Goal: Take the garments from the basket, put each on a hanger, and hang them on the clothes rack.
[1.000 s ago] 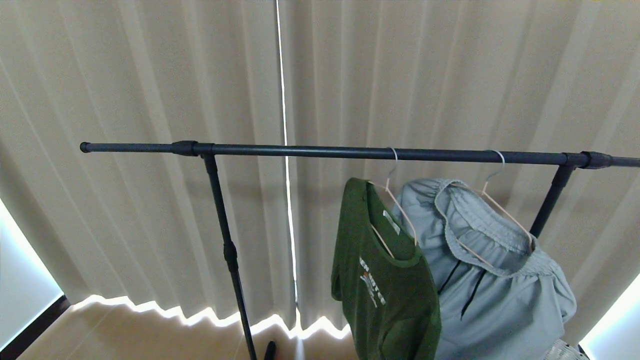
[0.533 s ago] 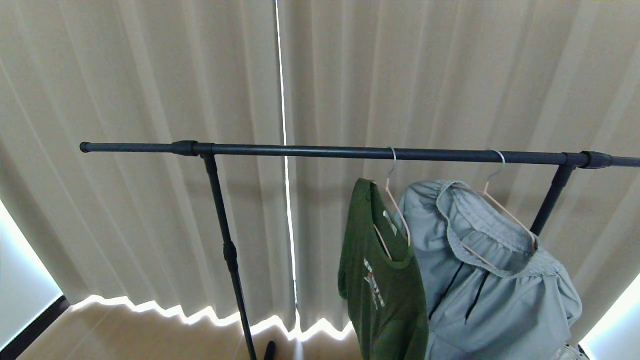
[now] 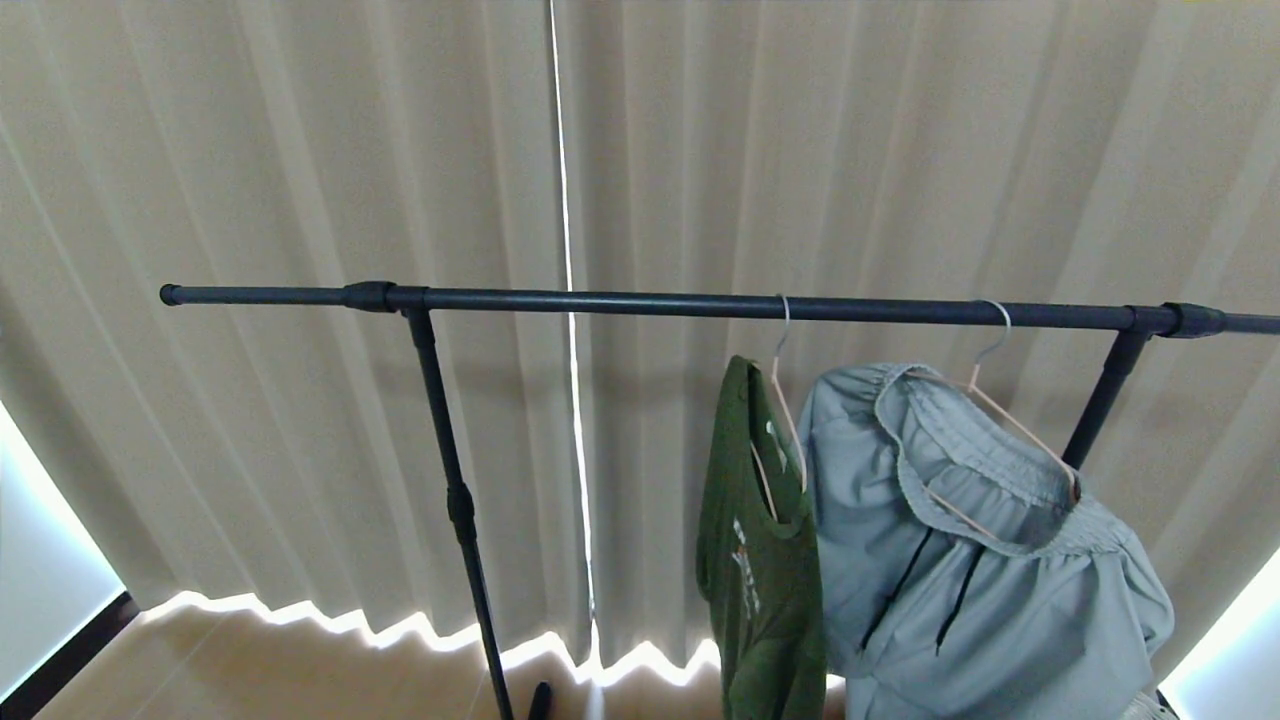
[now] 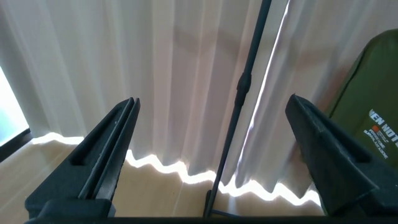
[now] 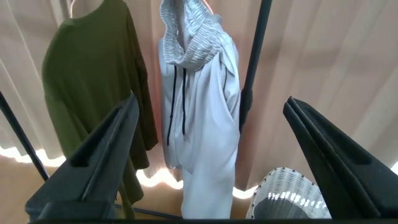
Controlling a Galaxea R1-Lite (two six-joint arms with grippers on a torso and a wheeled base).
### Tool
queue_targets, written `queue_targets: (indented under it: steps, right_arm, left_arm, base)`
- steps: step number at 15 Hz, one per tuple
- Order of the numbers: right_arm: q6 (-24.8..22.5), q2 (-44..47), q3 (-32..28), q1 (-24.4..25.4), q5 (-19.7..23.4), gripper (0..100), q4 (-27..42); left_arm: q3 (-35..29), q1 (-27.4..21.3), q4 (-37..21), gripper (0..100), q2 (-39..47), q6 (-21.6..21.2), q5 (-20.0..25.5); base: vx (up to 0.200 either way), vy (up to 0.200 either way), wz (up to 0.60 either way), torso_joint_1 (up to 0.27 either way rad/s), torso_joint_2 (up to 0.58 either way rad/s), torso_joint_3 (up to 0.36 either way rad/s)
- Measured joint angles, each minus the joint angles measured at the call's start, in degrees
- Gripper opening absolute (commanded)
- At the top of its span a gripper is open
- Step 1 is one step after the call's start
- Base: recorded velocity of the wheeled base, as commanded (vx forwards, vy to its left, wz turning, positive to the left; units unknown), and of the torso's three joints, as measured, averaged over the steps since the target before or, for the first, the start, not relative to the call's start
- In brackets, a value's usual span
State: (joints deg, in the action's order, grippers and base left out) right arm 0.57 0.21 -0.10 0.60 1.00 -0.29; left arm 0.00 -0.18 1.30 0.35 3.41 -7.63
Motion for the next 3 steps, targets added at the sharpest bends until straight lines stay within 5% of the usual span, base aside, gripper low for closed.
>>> queue_targets:
  steps: [3]
  right_arm:
    - [-0.04,0.0,0.0,0.0,0.01,100,0.02]
  left_arm:
    - [0.0,0.0,0.0,100,0.0,0.0,0.02]
  base:
    - [0.0,0.0,0.0,0.0,0.0,0.0]
